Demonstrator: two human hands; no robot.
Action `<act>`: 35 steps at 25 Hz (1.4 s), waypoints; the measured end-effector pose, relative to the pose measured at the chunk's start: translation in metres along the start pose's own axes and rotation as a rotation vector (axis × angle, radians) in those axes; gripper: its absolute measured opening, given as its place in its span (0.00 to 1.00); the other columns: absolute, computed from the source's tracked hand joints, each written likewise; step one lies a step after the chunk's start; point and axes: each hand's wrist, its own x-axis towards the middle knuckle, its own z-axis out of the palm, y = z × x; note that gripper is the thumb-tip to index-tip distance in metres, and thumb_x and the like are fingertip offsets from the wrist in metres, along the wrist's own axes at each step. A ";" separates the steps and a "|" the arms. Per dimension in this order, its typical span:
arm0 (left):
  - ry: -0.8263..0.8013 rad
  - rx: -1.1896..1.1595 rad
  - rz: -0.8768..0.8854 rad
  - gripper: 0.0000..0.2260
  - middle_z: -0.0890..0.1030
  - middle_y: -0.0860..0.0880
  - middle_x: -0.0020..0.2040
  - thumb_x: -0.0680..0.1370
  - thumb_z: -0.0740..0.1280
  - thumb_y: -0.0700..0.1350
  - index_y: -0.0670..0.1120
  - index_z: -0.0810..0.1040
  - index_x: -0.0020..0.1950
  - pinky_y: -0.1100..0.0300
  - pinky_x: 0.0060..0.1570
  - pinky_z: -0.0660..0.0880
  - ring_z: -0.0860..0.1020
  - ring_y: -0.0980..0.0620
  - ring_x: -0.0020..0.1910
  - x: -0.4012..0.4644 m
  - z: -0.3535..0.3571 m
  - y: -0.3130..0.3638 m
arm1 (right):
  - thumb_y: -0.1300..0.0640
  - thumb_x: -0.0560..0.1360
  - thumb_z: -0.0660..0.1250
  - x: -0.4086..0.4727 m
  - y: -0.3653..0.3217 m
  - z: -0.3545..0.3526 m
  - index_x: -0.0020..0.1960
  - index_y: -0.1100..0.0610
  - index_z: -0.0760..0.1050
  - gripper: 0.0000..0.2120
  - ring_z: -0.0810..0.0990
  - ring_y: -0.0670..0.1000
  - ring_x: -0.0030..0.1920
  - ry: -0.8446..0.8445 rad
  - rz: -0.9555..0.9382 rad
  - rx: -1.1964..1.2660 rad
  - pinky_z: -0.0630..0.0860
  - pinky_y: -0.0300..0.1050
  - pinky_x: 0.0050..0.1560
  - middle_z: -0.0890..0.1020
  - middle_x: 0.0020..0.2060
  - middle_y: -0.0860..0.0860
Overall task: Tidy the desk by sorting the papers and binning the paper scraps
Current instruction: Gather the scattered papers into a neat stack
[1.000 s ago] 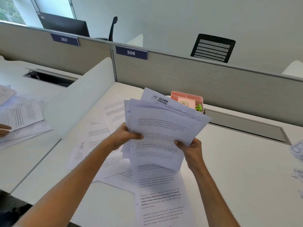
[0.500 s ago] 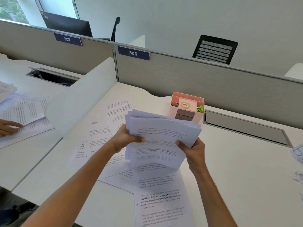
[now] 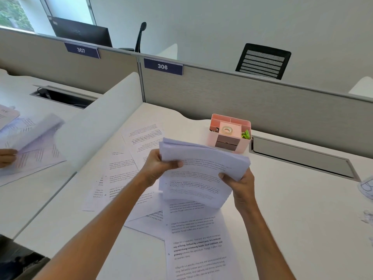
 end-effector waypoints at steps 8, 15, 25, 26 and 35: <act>0.116 -0.084 -0.045 0.16 0.86 0.46 0.47 0.59 0.81 0.46 0.49 0.86 0.46 0.55 0.40 0.81 0.85 0.45 0.46 -0.010 0.022 -0.031 | 0.61 0.63 0.76 -0.006 0.021 -0.001 0.43 0.53 0.85 0.10 0.84 0.51 0.41 0.052 0.138 0.017 0.80 0.49 0.40 0.86 0.41 0.50; 0.091 -0.001 -0.091 0.14 0.86 0.47 0.49 0.66 0.79 0.38 0.51 0.85 0.48 0.54 0.45 0.81 0.84 0.45 0.50 -0.011 0.023 -0.053 | 0.61 0.66 0.76 -0.015 0.034 -0.005 0.49 0.50 0.83 0.13 0.85 0.54 0.49 -0.055 0.192 -0.096 0.82 0.51 0.44 0.86 0.47 0.52; 0.067 0.273 -0.296 0.11 0.86 0.48 0.50 0.71 0.76 0.43 0.46 0.83 0.52 0.50 0.46 0.83 0.85 0.49 0.45 -0.012 0.032 -0.058 | 0.58 0.75 0.71 -0.024 0.049 -0.022 0.47 0.53 0.83 0.03 0.86 0.52 0.45 0.133 0.298 -0.236 0.82 0.46 0.43 0.87 0.44 0.50; 0.054 0.320 -0.319 0.12 0.86 0.48 0.50 0.71 0.76 0.43 0.45 0.83 0.54 0.51 0.47 0.83 0.85 0.50 0.45 -0.013 0.031 -0.060 | 0.60 0.75 0.71 -0.025 0.051 -0.026 0.47 0.54 0.83 0.04 0.86 0.53 0.45 0.136 0.338 -0.221 0.82 0.46 0.42 0.87 0.44 0.51; 0.042 0.798 -0.401 0.06 0.78 0.53 0.51 0.71 0.75 0.46 0.50 0.79 0.44 0.60 0.50 0.69 0.75 0.53 0.52 -0.031 0.002 -0.104 | 0.63 0.75 0.69 -0.055 0.083 -0.044 0.58 0.62 0.79 0.12 0.84 0.57 0.51 0.141 0.603 -0.239 0.78 0.58 0.59 0.86 0.50 0.55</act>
